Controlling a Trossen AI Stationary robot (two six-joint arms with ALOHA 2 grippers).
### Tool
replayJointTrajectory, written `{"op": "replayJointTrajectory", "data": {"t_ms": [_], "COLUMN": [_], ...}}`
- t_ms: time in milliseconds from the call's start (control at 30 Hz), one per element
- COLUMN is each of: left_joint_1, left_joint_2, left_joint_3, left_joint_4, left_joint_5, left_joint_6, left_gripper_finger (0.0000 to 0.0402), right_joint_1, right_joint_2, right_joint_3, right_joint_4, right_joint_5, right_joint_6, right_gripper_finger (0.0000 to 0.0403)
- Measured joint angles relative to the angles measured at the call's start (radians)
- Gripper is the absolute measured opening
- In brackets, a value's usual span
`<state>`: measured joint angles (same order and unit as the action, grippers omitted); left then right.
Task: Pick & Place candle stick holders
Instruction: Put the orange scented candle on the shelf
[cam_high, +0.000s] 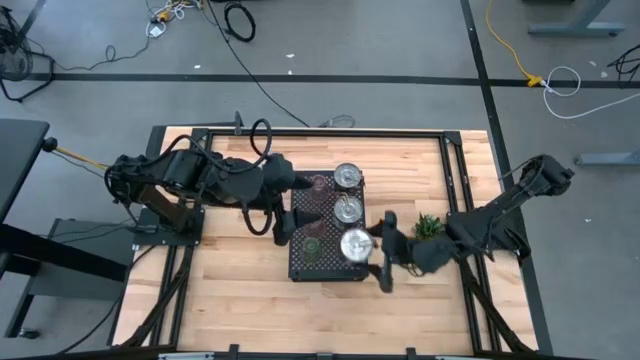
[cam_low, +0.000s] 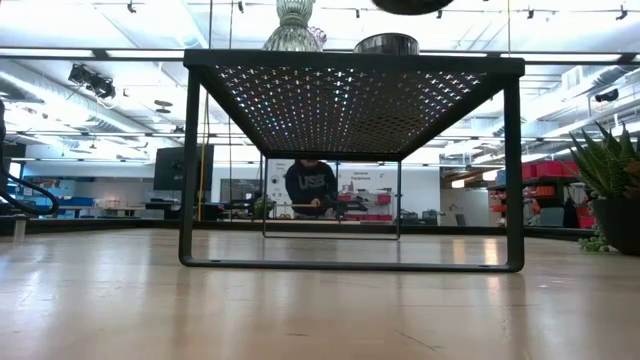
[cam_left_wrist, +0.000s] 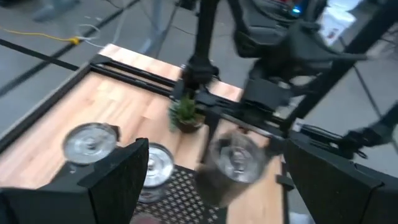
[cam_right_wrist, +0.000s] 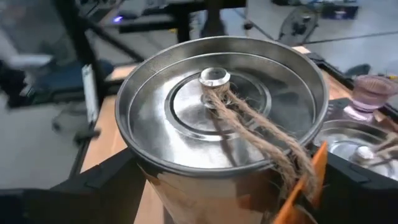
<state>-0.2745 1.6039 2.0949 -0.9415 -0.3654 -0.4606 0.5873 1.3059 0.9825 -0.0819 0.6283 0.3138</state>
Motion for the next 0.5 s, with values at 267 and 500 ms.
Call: {"op": "replayJointTrajectory", "data": {"t_ms": [267, 500], "left_joint_1": [-0.011, -0.011], "left_joint_2": [0.0, 0.0], "left_joint_3": [0.0, 0.0], "left_joint_4": [0.024, 0.044], "left_joint_5": [0.023, 0.029], "left_joint_6": [0.035, 0.061], "left_gripper_finger": [0.0374, 0.0374], "right_joint_1": [-0.022, -0.03], "right_joint_2": [0.058, 0.128], "right_joint_3": [0.0, 0.0], "right_joint_4": [0.058, 0.079], "right_joint_5": [0.1, 0.158], "right_joint_6": [0.097, 0.187], "right_gripper_finger": [0.0333, 0.0333]}}
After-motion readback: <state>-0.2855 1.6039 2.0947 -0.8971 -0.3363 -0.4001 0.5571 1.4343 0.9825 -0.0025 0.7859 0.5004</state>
